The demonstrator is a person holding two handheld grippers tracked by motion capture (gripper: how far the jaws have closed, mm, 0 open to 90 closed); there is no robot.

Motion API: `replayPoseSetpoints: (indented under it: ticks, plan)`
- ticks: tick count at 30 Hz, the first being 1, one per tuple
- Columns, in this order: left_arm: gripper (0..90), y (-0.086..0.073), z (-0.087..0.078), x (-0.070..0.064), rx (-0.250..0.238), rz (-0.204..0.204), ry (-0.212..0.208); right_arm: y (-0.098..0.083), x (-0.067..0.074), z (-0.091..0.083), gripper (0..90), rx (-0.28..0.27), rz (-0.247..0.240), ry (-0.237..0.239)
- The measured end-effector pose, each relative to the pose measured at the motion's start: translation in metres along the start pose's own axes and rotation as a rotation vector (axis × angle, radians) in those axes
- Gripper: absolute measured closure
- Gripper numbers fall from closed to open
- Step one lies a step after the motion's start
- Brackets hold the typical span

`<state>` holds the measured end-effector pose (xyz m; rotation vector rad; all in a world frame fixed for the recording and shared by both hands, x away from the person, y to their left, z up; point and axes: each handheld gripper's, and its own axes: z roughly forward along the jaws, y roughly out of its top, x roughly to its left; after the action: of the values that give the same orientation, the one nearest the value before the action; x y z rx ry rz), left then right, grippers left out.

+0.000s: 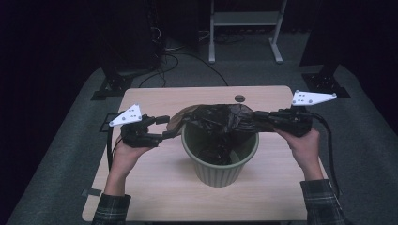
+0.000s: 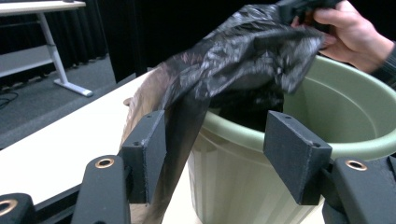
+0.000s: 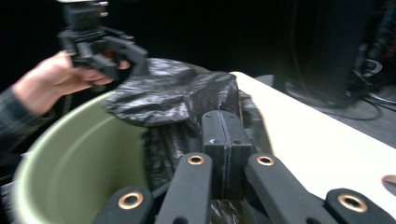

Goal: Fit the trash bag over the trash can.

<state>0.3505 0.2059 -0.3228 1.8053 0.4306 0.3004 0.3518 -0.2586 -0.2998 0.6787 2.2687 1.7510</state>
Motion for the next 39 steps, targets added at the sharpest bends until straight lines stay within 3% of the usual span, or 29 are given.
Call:
replayPoseSetpoints:
  ticks: [6,11,18,26,27,31,33,36,39]
  plan:
    - [37.6,0.019,0.001,-0.011,-0.042,0.013,-0.025,-0.004,0.029,0.000,90.0,-0.008,-0.030,0.102]
    - [35.7,0.046,0.019,-0.024,-0.062,0.040,-0.089,-0.003,0.048,0.006,90.0,-0.008,-0.055,0.175]
    - [31.0,0.067,0.062,-0.038,-0.027,0.076,-0.169,0.003,0.062,0.018,90.0,0.023,-0.092,0.219]
    - [29.4,0.070,0.096,-0.045,0.017,0.059,-0.269,0.007,0.068,0.020,90.0,0.032,-0.116,0.250]
    - [32.2,0.069,0.098,-0.045,0.031,0.059,-0.285,0.008,0.068,0.020,90.0,0.032,-0.121,0.251]
    - [77.5,0.067,0.100,-0.046,0.047,0.084,-0.358,0.008,0.069,0.019,90.0,0.029,-0.124,0.256]
    - [89.7,0.066,0.098,-0.049,0.052,0.094,-0.376,0.008,0.069,0.018,88.1,0.029,-0.127,0.252]
    - [89.8,0.062,0.089,-0.056,0.071,0.109,-0.366,0.007,0.069,0.018,71.9,0.036,-0.121,0.247]
    - [89.7,0.055,0.073,-0.062,0.065,0.121,-0.348,0.004,0.067,0.012,62.5,0.026,-0.113,0.221]
